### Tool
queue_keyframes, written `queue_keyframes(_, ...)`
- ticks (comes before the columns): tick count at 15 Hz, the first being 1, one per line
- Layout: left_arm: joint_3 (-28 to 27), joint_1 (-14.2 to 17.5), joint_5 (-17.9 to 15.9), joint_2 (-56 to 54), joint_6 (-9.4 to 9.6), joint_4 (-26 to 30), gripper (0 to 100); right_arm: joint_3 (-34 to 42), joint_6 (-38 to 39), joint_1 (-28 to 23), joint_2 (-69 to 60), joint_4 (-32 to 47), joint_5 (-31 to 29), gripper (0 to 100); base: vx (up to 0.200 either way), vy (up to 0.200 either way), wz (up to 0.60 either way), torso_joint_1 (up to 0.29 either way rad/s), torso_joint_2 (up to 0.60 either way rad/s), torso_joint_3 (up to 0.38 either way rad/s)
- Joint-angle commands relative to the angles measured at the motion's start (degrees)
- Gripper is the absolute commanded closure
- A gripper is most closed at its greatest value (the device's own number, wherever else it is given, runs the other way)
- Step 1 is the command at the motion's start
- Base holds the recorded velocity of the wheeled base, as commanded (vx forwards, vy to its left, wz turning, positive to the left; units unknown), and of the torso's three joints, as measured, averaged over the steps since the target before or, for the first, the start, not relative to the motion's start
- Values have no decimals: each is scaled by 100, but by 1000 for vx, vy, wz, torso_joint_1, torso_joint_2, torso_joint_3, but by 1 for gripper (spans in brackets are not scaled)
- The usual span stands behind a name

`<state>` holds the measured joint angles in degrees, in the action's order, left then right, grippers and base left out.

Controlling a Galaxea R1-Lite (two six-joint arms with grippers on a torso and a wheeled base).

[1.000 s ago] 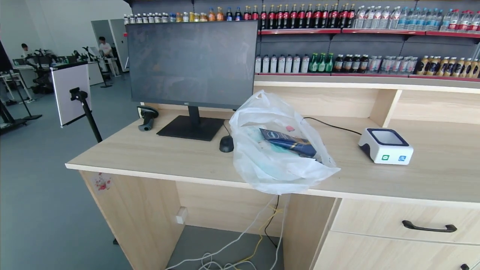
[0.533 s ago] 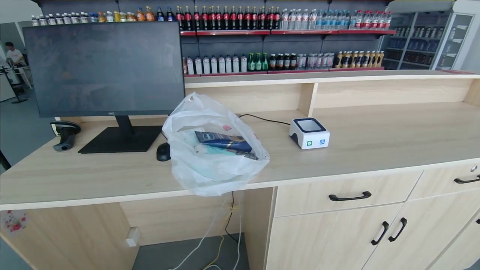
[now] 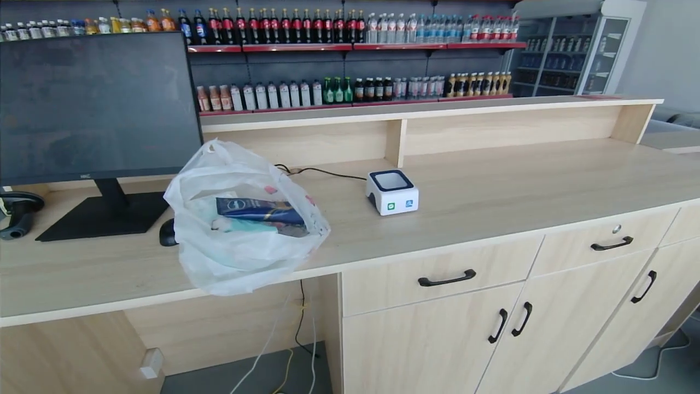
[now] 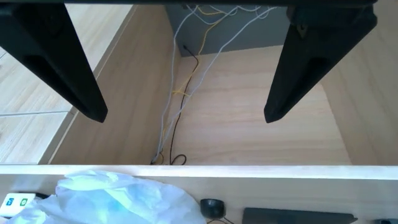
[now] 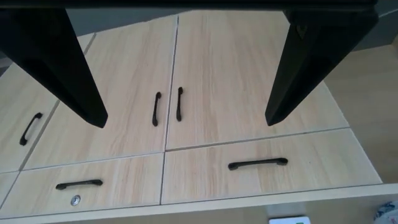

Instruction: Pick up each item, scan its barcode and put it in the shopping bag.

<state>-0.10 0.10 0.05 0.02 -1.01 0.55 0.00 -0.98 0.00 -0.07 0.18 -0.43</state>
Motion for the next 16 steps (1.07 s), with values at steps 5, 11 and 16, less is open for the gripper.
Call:
queue_keyframes(5,1,-1,4,6,-4,7,0,0,-78,0,7,-1,-1,0,0,-200,120,3,0,0)
queue_keyframes(11,1,-1,4,6,-4,-2,0,0,-175,0,7,-1,-1,0,0,-200,300,3,2,2)
queue_keyframes(16,1,-1,4,6,-4,-2,0,0,-166,0,7,-1,-1,0,0,-200,0,2,3,1)
